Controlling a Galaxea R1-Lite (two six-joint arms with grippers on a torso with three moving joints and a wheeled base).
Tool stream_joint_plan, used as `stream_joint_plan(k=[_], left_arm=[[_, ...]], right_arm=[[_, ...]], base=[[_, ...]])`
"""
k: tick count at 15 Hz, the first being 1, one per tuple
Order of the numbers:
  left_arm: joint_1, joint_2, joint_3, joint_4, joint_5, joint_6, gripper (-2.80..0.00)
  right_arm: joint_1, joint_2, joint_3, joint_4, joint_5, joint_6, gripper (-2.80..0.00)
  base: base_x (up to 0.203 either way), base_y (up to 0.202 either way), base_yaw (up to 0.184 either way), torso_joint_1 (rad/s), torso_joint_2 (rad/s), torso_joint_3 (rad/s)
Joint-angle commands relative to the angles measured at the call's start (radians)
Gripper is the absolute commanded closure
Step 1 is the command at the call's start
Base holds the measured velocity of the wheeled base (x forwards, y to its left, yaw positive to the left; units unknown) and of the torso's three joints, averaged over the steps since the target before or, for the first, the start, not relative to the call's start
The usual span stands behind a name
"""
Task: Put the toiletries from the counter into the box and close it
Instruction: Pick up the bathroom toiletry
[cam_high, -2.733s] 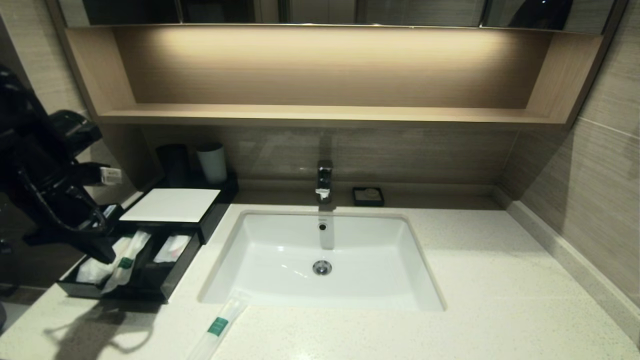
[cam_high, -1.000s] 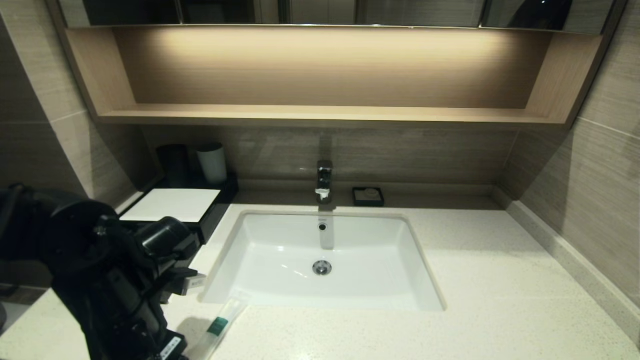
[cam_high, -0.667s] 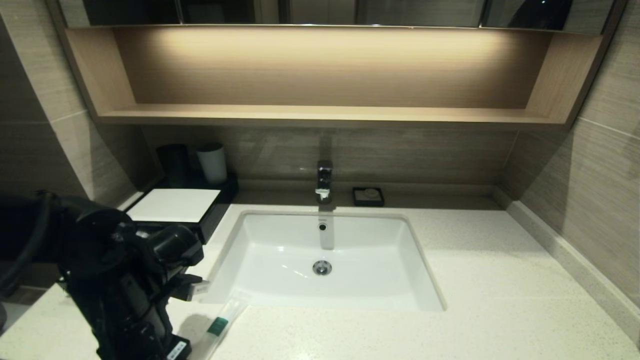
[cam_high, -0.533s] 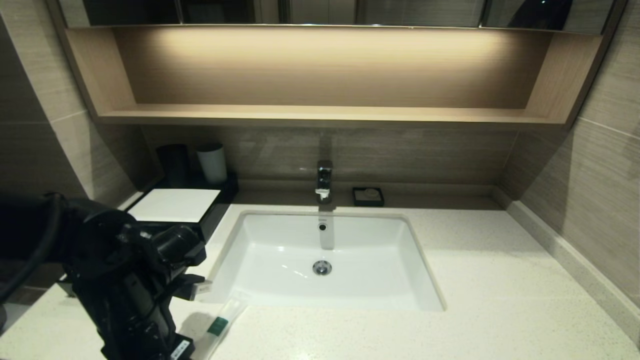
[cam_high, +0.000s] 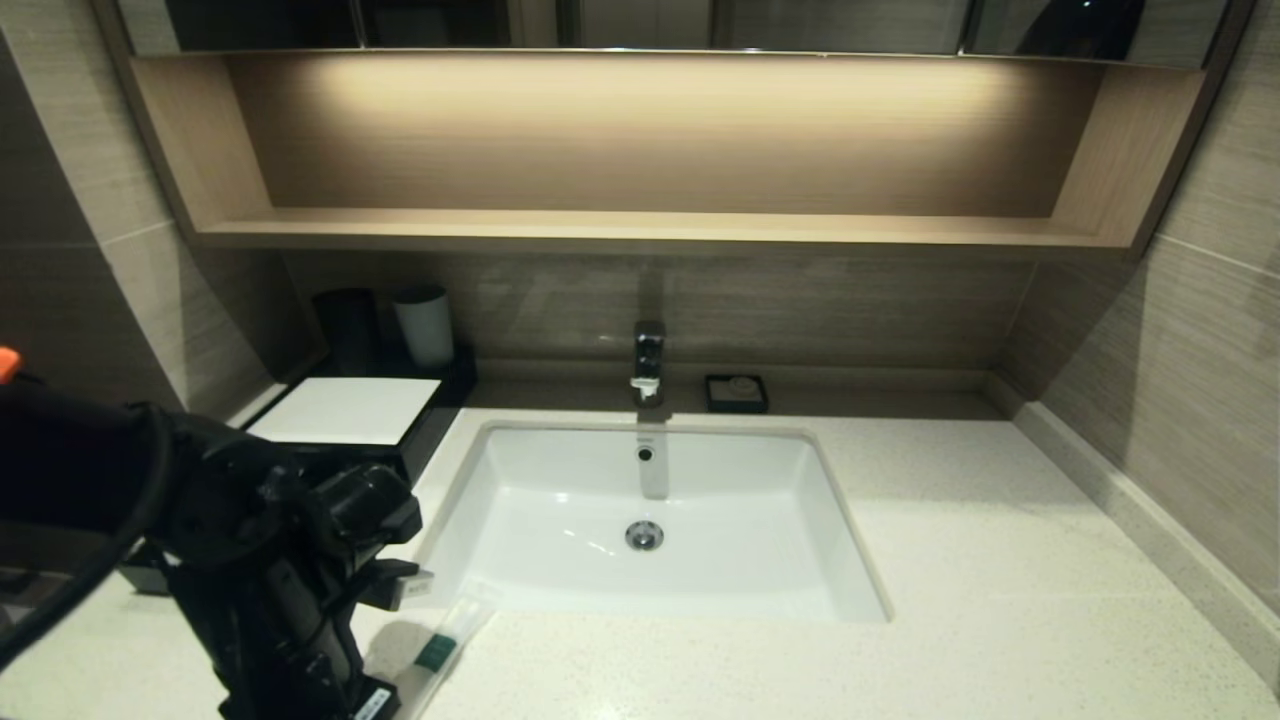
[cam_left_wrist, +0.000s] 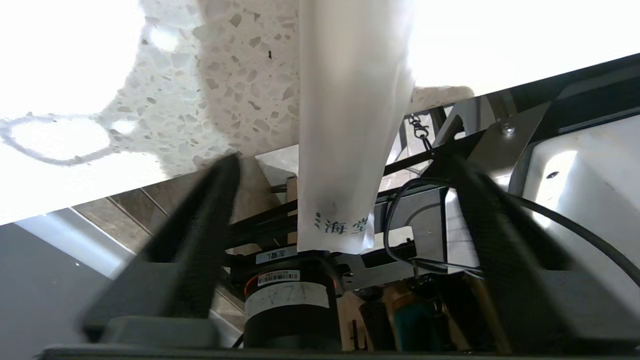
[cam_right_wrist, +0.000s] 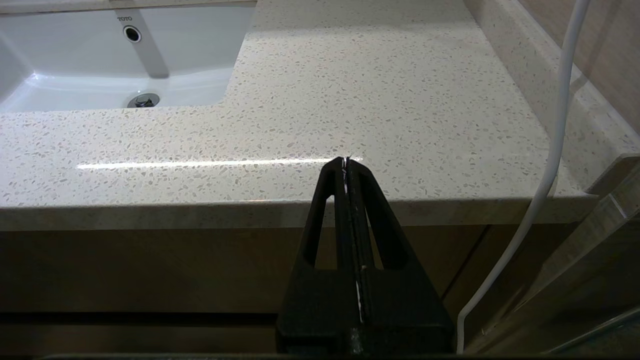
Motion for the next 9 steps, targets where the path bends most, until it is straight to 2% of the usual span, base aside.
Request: stream_joint_plan(k=[1,9], left_arm=[[0.001,0.01,0.003,0.004,-0.001,0.0,0.0],[0.002,0.011,0.002,0.003,0.002,0.0,0.0]], right_arm=[[0.0,0.002,0.0,0.001,0.001,0.001,0.0],[0.0,0.002,0.0,0.001,-0.001,0.0,0.0]], base=[[0.0,0.0,0.0,0.0,0.0,0.0],[0.0,0.0,0.0,0.0,0.0,0.0]])
